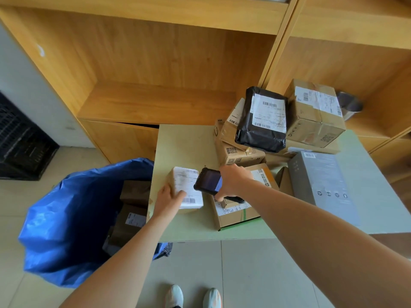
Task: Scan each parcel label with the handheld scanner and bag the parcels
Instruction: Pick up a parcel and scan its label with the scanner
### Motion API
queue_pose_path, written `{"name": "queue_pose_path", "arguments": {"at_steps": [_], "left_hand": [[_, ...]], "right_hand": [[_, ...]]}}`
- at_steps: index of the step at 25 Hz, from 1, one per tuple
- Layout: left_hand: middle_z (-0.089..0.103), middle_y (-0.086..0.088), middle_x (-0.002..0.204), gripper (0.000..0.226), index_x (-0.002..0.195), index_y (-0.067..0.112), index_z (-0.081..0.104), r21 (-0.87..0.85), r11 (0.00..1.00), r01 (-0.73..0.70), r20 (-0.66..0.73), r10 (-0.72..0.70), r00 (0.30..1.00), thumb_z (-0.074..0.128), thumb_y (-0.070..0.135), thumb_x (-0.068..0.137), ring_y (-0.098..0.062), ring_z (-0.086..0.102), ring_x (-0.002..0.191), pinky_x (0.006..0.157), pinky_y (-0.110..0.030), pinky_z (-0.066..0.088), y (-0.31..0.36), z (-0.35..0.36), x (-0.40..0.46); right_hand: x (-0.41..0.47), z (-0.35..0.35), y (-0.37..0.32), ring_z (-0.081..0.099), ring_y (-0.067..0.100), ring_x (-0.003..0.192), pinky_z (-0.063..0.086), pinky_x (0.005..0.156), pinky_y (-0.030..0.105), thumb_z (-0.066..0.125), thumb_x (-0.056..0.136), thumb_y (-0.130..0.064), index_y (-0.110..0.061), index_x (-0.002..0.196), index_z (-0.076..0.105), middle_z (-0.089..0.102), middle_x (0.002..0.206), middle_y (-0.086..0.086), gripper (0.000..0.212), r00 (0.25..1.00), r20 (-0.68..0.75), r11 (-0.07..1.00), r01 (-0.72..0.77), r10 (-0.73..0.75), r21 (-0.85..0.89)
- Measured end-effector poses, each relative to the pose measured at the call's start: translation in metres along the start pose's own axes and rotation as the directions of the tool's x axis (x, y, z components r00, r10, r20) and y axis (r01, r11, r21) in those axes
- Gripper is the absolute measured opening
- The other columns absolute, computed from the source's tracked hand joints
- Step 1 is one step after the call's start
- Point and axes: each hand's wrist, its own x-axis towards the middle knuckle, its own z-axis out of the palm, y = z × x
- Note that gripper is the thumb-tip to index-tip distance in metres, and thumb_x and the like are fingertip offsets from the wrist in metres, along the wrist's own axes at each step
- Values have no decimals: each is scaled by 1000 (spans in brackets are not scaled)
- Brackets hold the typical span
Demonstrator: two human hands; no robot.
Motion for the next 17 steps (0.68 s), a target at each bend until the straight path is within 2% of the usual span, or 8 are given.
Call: {"name": "queue_pose_path", "arguments": {"at_steps": [1,3,6,8,10,11,14,17], "left_hand": [[58,1,134,62,145,28,39,-43,999,12,34,-11,999,56,41,86,-17,62,103,79,-32,54,-6,-3,1],[59,5,137,63,148,34,34,-93,995,36,81,-28,996,51,49,89,-19,60,114,94,-38,49,-16,-7,-2],[48,-1,150,55,152,26,35,-211,973,96,59,-86,995,41,46,101,-24,49,131,105,-38,36,-20,-9,-3],[49,-3,148,65,149,27,41,-289,941,175,65,-163,985,34,59,93,-27,46,134,111,-41,33,-20,-12,2],[62,-2,133,70,132,31,56,-363,907,214,74,-201,977,29,69,79,-25,56,122,110,-49,38,-28,-14,10],[64,-1,129,65,126,31,59,-408,883,232,76,-220,972,29,67,81,-24,58,120,109,-50,39,-30,-15,13],[55,-2,141,56,141,27,50,-486,830,276,71,-277,958,33,56,96,-25,51,130,113,-48,36,-30,-16,18],[53,-3,142,52,141,25,50,-506,809,299,79,-302,950,34,52,100,-27,50,130,112,-48,37,-27,-18,19]], "right_hand": [[-1,-3,-2,62,21,83,53,66,31,90,67,-39,-15,104,53,56,82,-2,58,1000,10,999,16,-16,-35],[-2,-9,-7,60,21,83,50,68,30,92,68,-39,-16,101,50,55,82,-3,58,998,42,988,60,-55,-141],[-3,-14,-19,59,22,85,53,76,32,92,68,-35,-14,103,55,50,76,-5,55,989,104,946,134,-108,-294],[-4,-15,-27,58,22,86,51,79,32,90,73,-27,-12,111,59,47,76,-5,52,983,128,928,165,-128,-335],[-5,-16,-34,59,22,85,51,77,32,91,70,-27,-12,108,58,47,77,-4,53,977,156,919,189,-142,-347],[-7,-18,-37,60,22,85,51,76,32,92,68,-29,-13,103,56,47,77,-4,53,975,171,917,197,-145,-348],[-11,-22,-44,60,22,83,50,73,31,91,66,-33,-14,95,53,49,77,-4,52,974,174,923,197,-145,-331],[-13,-25,-50,61,21,83,51,74,32,92,65,-37,-15,95,52,50,77,-4,54,976,164,934,186,-141,-305]]}}
